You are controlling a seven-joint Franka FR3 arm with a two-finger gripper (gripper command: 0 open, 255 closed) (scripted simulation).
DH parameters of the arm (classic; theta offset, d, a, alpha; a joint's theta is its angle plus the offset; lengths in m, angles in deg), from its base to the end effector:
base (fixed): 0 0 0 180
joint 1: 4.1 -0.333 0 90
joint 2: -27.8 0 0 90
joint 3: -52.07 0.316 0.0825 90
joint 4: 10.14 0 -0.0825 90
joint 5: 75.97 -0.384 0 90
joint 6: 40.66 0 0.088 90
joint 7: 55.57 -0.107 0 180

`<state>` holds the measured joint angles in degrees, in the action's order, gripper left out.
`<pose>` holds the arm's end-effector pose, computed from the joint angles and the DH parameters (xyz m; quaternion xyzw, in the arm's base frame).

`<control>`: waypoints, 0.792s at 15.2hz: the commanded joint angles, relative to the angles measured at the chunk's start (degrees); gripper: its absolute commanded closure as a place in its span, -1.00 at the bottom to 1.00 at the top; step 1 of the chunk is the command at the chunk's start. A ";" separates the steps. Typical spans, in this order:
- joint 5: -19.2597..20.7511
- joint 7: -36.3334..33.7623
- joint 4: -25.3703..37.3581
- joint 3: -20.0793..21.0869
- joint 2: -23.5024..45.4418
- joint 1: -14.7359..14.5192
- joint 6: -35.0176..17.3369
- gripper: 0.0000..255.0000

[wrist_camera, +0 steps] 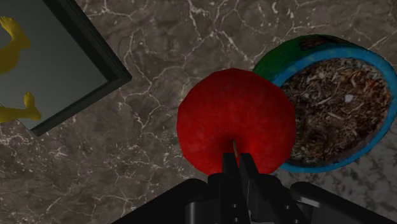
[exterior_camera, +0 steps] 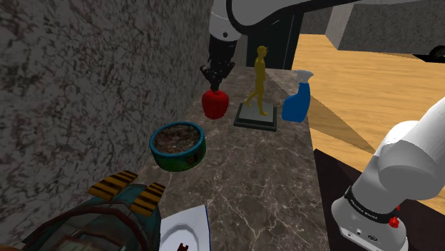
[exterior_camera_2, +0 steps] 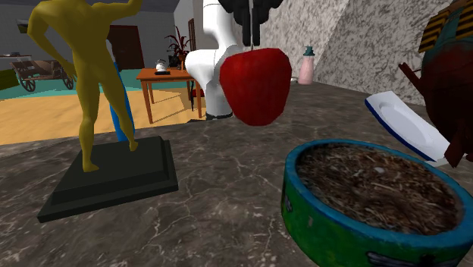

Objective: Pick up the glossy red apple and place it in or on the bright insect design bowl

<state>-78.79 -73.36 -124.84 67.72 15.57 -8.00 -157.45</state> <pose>0.4857 0.1866 0.5706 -0.9926 -0.0074 -0.1164 0.0334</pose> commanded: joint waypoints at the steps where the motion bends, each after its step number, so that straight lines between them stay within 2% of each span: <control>1: 0.00 0.05 1.27 -0.07 -0.10 0.03 1.38 1.00; 8: 0.16 -0.02 6.60 -0.18 0.22 0.14 6.40 1.00; 12: 2.84 -5.50 16.46 3.17 6.58 -1.29 10.13 1.00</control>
<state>-76.71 -77.02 -110.83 69.83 20.62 -8.74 -148.31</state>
